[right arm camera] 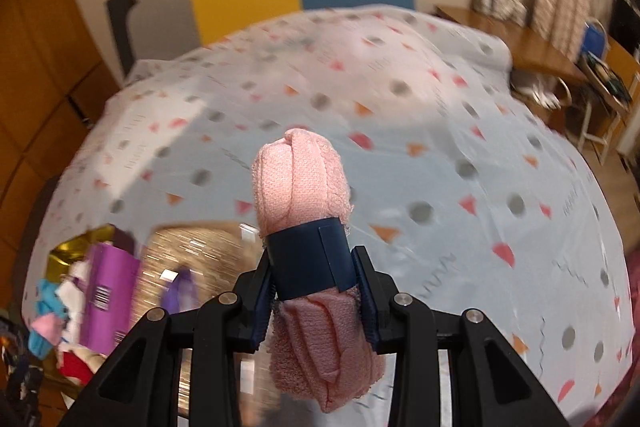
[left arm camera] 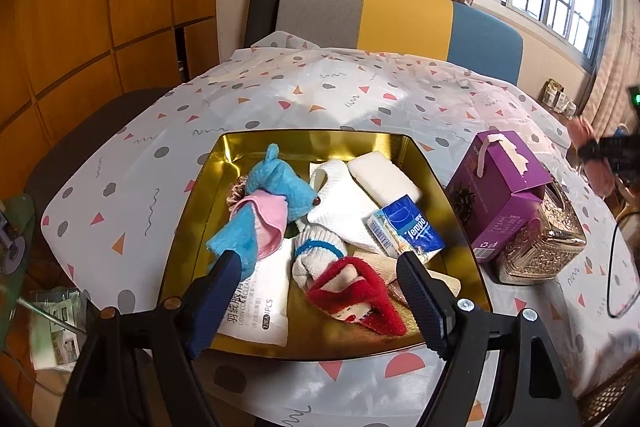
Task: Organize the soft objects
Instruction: 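Carry the pink towel roll into the gold tray and open the right tool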
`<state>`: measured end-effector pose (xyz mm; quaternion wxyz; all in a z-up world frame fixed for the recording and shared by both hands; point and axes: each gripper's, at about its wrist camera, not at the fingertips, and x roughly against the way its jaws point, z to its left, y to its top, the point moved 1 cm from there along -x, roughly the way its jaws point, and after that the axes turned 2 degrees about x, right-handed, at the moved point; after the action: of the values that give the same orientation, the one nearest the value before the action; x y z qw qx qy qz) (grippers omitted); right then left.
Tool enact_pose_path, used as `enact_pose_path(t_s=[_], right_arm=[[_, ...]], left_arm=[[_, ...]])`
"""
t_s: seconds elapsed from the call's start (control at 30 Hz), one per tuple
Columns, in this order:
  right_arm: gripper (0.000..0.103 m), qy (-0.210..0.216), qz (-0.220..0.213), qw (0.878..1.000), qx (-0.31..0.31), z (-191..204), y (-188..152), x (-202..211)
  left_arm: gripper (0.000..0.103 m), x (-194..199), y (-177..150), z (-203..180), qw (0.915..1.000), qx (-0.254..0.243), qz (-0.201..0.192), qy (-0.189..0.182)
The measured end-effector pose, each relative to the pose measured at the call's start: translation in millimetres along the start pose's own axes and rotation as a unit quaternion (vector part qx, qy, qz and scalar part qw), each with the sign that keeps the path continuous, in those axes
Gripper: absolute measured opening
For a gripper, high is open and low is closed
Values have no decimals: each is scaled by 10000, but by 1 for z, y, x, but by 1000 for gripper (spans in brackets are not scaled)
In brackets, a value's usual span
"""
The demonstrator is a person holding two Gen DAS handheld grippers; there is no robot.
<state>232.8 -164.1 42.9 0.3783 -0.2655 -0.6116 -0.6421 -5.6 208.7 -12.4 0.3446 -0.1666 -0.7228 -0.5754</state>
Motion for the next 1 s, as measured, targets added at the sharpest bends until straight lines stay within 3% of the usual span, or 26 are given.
enact_pose_path(t_s=[0.23,0.43,0.8,1.0], right_arm=[[36,558,-480,9959,533,69,22,28],[36,1286,-606,9818,1257,147,14,45],[36,2322,123,9461,2256,270,-53,22],[36,2246,773,9402,2443,311,-93,-32]], left_arm=[[81,-1,2,14,9998,165,-42,136],[81,1,1,32,9989,322,-56,324],[81,8,-3,67,9957,654,-111,645],[81,8,-7,77,9948,731,-98,708]])
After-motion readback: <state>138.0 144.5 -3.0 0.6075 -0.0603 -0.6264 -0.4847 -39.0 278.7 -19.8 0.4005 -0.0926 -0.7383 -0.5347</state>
